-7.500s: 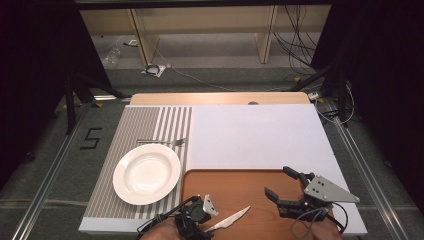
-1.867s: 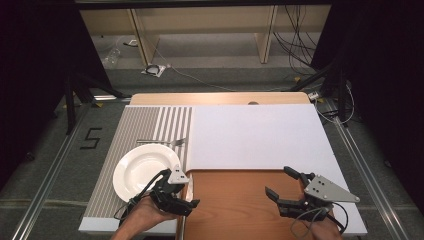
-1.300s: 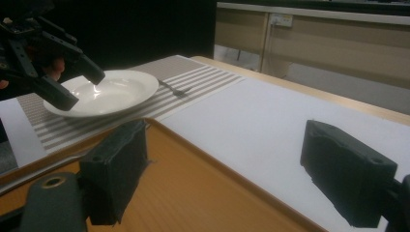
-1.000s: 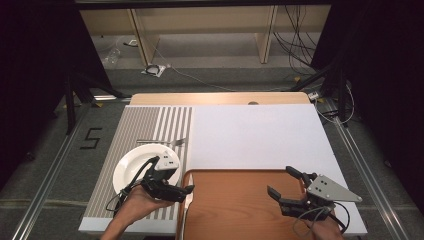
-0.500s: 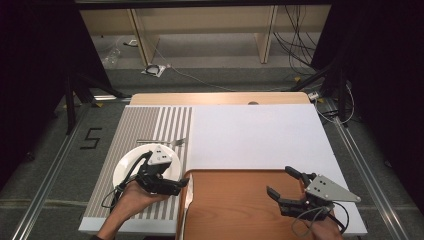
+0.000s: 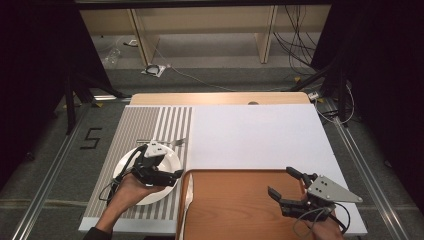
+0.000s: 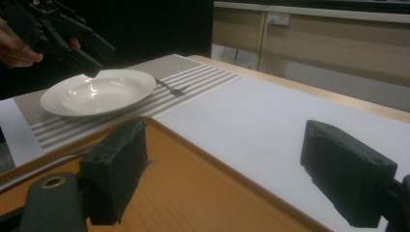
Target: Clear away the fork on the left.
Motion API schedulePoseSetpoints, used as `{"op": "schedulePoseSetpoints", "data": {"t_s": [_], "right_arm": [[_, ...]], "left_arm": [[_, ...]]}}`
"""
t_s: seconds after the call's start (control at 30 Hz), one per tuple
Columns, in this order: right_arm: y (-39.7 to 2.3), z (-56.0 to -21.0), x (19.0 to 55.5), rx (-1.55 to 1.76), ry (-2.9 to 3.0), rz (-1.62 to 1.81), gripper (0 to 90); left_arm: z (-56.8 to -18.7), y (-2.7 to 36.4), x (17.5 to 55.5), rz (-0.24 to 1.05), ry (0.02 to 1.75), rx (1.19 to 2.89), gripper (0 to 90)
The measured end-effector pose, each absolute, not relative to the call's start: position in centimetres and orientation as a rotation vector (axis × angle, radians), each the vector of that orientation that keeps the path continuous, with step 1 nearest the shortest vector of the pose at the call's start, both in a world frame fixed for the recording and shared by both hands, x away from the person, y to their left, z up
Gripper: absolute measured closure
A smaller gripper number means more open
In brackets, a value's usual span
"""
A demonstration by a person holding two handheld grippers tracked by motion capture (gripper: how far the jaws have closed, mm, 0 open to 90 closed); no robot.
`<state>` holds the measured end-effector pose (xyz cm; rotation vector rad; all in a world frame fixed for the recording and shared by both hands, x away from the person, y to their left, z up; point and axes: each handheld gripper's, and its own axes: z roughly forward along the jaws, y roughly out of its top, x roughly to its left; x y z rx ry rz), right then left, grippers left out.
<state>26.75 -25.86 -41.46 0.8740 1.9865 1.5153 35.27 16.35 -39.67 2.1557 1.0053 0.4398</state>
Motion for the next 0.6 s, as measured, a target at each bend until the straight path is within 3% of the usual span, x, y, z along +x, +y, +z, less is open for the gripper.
{"op": "schedulePoseSetpoints", "data": {"t_s": [0.6], "right_arm": [[-25.7, -41.4, 26.7, 0.881, 1.989, 1.506, 17.9]], "left_arm": [[-39.4, 19.0, 39.5, 0.511, 1.079, 2.189, 18.3]]}}
